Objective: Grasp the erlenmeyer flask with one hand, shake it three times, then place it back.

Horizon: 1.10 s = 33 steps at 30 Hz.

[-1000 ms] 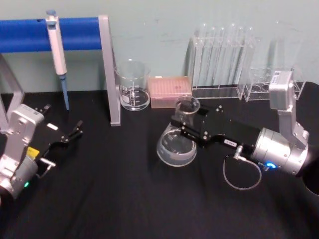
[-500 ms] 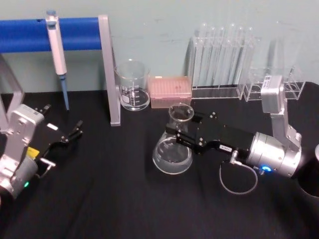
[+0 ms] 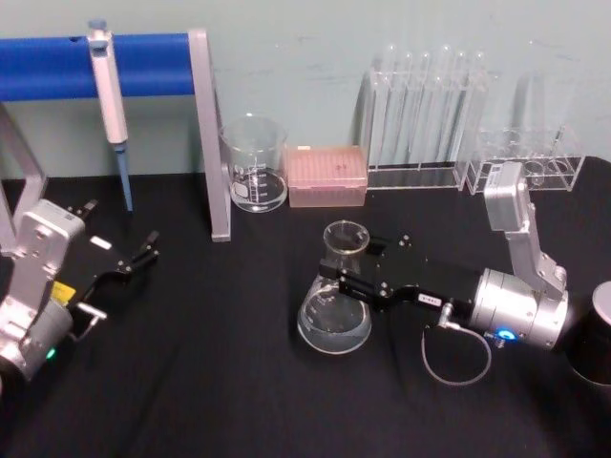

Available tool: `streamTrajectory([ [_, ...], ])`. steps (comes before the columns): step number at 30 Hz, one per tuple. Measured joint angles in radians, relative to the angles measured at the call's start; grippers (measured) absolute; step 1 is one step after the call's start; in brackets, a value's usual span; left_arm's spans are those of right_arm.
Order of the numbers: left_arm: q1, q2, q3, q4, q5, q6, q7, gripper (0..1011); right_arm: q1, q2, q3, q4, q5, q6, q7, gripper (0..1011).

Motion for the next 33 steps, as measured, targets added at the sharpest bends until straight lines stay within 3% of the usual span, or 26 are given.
streamTrajectory([
  [22,0.0,0.0,0.0,0.0,0.0,0.0,0.0,1001,0.02,-0.015,-0.031,0.072,0.003,-0.017,0.016,457],
  [33,0.0,0.0,0.0,0.0,0.0,0.0,0.0,1001,0.031,-0.019,-0.045,0.092,-0.018,-0.017,0.015,456],
])
